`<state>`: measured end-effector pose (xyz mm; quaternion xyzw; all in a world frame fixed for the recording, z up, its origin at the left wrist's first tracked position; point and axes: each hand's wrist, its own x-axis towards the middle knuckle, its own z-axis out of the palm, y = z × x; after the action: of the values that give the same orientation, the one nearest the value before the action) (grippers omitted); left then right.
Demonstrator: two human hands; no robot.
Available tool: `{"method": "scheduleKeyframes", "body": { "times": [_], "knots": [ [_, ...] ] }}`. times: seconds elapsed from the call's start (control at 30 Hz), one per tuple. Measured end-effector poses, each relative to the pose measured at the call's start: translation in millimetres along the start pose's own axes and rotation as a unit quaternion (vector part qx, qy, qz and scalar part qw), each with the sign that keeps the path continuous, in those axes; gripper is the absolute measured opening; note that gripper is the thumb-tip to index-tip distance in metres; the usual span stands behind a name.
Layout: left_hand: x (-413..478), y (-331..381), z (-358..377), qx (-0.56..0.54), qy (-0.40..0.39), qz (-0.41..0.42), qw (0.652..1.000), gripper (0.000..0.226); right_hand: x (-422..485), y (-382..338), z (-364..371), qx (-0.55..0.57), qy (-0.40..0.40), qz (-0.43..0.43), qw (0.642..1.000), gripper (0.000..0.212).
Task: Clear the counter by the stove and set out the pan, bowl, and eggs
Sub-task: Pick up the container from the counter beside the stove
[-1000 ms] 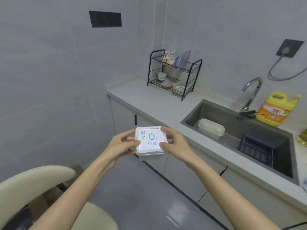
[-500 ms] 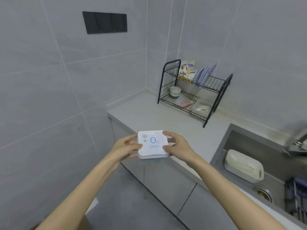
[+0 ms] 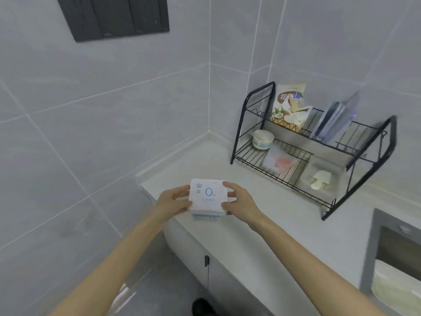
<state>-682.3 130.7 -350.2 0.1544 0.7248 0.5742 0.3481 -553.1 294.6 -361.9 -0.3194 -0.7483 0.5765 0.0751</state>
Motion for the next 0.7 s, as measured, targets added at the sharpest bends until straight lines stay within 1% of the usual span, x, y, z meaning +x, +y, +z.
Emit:
{"method": "scheduleKeyframes", "body": {
  "times": [0.07,0.2,0.47,0.63,0.7],
  "knots": [
    [35.7,7.0,-3.6,0.002,0.011,-0.014,1.000,0.053,32.9,-3.4,1.8,0.001,-0.005,0.010,1.000,0.066],
    [107.1,18.8,-13.1,0.011,-0.002,-0.045,0.999,0.060,96.4,-11.4,5.8,0.028,-0.008,0.039,0.999,0.067],
    [220.6,39.6,-25.7,0.012,-0.029,-0.093,0.995,0.067,189.8,-23.5,16.5,0.148,0.013,0.105,0.983,0.066],
    [297.2,45.4,-27.1,0.044,-0.056,-0.090,0.993,0.063,239.2,-27.6,18.8,0.193,0.058,0.129,0.971,0.074],
    [320.4,52.1,-23.5,0.057,-0.076,-0.075,0.993,0.058,254.5,-31.3,18.9,0.213,0.077,0.133,0.965,0.077]
  ]
}}
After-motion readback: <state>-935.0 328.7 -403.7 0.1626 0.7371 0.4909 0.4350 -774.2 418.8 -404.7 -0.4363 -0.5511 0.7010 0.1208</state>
